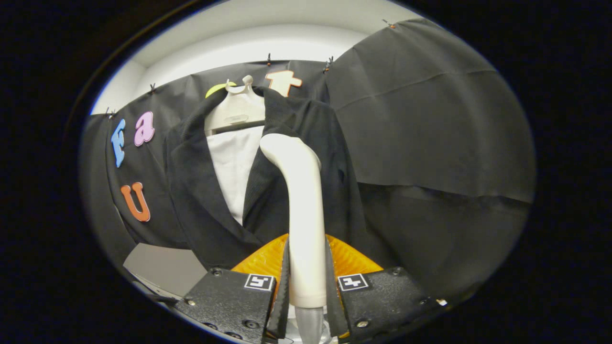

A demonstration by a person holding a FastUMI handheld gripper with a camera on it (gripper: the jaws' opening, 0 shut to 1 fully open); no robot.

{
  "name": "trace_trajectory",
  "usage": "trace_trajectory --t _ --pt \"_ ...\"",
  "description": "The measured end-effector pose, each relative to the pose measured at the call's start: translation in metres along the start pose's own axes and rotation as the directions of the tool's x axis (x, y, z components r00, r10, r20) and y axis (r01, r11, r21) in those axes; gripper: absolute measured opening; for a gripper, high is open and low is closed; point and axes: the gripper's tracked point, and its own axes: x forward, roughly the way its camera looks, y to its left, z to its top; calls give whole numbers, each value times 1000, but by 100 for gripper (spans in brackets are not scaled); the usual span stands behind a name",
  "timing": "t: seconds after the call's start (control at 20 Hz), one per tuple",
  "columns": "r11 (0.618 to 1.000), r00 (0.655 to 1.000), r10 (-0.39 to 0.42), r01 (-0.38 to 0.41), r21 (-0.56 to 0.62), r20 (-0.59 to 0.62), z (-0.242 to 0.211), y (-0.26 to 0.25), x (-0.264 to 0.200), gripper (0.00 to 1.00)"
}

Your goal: Iron the clothes twice with a garment steamer, once on the left side and once on the right side.

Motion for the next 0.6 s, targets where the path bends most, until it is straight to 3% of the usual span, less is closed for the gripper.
trace_trajectory --t 0.6 --pt "1000 998 2 -3 -11 -65 -53 -2 7 36"
